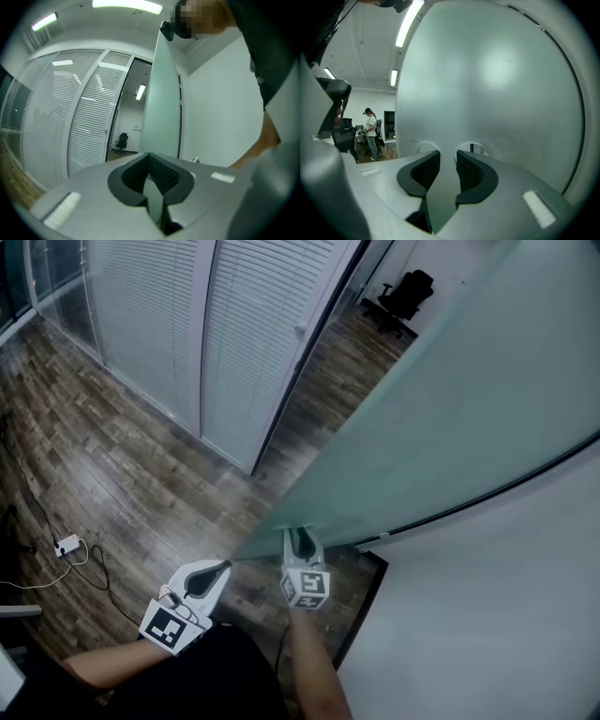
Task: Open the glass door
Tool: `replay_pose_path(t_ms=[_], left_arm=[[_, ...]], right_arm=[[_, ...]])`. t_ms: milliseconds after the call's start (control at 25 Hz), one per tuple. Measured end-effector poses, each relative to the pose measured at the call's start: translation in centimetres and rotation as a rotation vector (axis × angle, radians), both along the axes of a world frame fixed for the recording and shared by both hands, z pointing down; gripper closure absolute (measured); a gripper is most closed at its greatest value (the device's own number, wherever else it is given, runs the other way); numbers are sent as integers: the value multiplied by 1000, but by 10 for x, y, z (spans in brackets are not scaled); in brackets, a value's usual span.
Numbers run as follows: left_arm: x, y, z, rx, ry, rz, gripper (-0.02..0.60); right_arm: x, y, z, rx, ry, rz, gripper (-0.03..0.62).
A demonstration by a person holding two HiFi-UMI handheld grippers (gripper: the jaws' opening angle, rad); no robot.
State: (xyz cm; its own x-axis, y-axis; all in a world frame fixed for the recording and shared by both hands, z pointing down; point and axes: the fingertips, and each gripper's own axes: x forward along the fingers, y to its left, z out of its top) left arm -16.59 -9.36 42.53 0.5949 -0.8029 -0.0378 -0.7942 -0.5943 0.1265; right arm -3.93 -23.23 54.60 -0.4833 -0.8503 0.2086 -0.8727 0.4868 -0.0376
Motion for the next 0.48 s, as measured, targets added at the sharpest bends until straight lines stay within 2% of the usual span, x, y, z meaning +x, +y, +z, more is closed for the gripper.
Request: replay_pose_path(t_ms=[480], left_arm=[[27, 37, 12, -29, -8, 62, 581]], right_arm=[[21, 53, 11, -23, -11, 34, 482]])
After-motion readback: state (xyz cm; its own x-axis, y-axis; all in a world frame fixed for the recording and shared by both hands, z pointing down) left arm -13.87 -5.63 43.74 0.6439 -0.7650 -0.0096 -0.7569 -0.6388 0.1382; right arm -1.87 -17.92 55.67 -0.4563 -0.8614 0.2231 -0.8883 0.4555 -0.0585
